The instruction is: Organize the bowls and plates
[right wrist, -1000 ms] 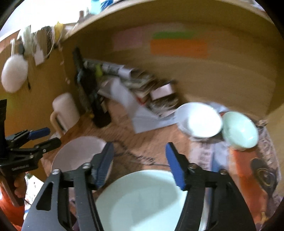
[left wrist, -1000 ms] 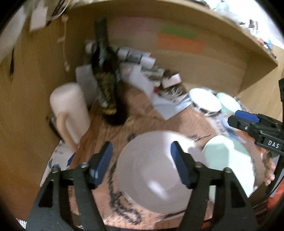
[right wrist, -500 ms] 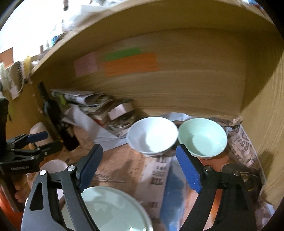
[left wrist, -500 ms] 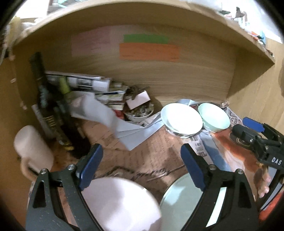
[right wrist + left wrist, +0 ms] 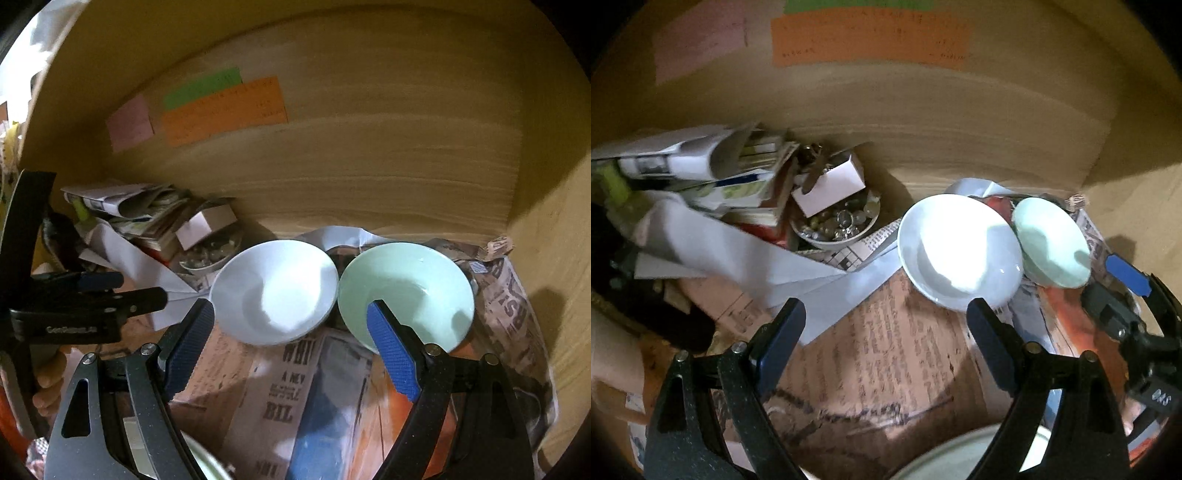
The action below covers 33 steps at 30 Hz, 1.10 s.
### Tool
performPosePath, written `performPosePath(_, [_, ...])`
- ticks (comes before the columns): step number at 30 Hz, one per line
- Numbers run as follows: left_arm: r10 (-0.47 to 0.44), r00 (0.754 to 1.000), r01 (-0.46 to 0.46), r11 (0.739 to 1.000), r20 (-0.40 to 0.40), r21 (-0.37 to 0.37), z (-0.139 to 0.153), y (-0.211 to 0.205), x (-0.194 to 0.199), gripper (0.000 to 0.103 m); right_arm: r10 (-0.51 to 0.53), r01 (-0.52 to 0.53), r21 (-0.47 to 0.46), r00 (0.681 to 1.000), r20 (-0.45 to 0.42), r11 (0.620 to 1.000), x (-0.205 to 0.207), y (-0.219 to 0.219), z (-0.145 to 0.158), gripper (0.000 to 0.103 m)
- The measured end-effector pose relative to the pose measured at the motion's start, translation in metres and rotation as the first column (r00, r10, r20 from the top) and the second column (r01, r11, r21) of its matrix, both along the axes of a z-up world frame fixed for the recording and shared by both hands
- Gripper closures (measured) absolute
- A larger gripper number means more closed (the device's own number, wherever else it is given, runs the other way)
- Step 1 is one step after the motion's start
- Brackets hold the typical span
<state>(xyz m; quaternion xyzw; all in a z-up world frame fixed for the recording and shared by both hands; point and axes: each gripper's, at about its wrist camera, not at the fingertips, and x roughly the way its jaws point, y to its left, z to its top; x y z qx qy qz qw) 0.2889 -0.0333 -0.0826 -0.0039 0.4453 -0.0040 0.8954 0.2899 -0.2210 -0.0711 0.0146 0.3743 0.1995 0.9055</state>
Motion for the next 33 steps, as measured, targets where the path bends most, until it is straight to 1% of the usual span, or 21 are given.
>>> performPosePath(5, [0.002,0.999,-0.001,1.0,-0.048,0.023,-0.017,-0.007,0.029,0.014,0.005,-0.005,-0.002,1.0,-0.029,1.0,0.011,0.003,-0.012,0.02])
performPosePath(6, [0.0,0.998,0.002,0.999,-0.06,0.036,-0.022,-0.009,0.035,0.018,0.005,-0.005,-0.001,0.999,-0.036,1.0,0.013,0.004,-0.015,0.02])
performPosePath(7, [-0.003,0.997,0.007,0.999,-0.073,0.045,-0.026,-0.011,0.04,0.024,0.004,-0.004,0.001,0.999,-0.045,1.0,0.015,0.004,-0.019,0.02])
performPosePath(8, [-0.009,0.996,0.013,0.999,-0.093,0.051,-0.032,-0.013,0.046,0.028,0.004,-0.004,0.0,0.999,-0.051,1.0,0.016,0.004,-0.021,0.02])
performPosePath(9, [-0.013,0.993,0.019,0.998,-0.113,0.053,-0.037,-0.014,0.051,0.033,0.004,-0.004,-0.001,0.998,-0.057,1.0,0.017,0.003,-0.023,0.02])
performPosePath(12, [-0.019,0.985,0.027,0.998,-0.173,0.048,-0.053,-0.016,0.064,0.042,0.002,-0.002,-0.002,0.998,-0.068,1.0,0.02,0.002,-0.028,0.02])
performPosePath(13, [-0.022,0.983,0.031,0.998,-0.183,0.046,-0.057,-0.017,0.067,0.047,0.0,-0.001,-0.002,0.998,-0.07,1.0,0.021,0.001,-0.029,0.02])
performPosePath(14, [-0.031,0.981,0.039,0.998,-0.192,0.041,-0.06,-0.018,0.07,0.05,0.0,0.0,-0.002,0.997,-0.072,1.0,0.021,0.001,-0.03,0.02])
performPosePath(16, [-0.055,0.977,0.063,0.997,-0.204,0.035,-0.064,-0.021,0.073,0.063,0.001,-0.001,-0.004,0.997,-0.08,1.0,0.023,0.0,-0.033,0.02])
performPosePath(17, [-0.07,0.976,0.08,0.996,-0.208,0.039,-0.065,-0.024,0.074,0.066,0.0,0.0,-0.006,0.996,-0.084,1.0,0.024,0.0,-0.034,0.02])
performPosePath(19, [-0.096,0.973,0.109,0.993,-0.211,0.05,-0.066,-0.029,0.073,0.081,0.003,-0.004,-0.007,0.995,-0.095,1.0,0.025,0.001,-0.038,0.02])
performPosePath(20, [-0.102,0.972,0.117,0.991,-0.211,0.058,-0.066,-0.031,0.072,0.083,0.009,-0.01,-0.007,0.995,-0.104,1.0,0.025,0.002,-0.039,0.02])
performPosePath(23, [-0.113,0.974,0.132,0.987,-0.196,0.088,-0.069,-0.032,0.068,0.083,0.024,-0.025,-0.012,0.994,-0.111,1.0,0.025,0.006,-0.041,0.023])
performPosePath(27, [-0.123,0.971,0.143,0.986,-0.207,0.086,-0.069,-0.027,0.056,0.083,0.051,-0.054,-0.02,0.991,-0.127,0.998,0.024,0.012,-0.044,0.029])
performPosePath(30, [-0.135,0.967,0.159,0.983,-0.217,0.095,-0.069,-0.022,0.044,0.083,0.067,-0.071,-0.027,0.987,-0.147,0.997,0.025,0.018,-0.049,0.036])
performPosePath(33, [-0.154,0.963,0.183,0.976,-0.221,0.115,-0.069,-0.021,0.027,0.083,0.085,-0.092,-0.031,0.981,-0.174,0.995,0.025,0.022,-0.054,0.047])
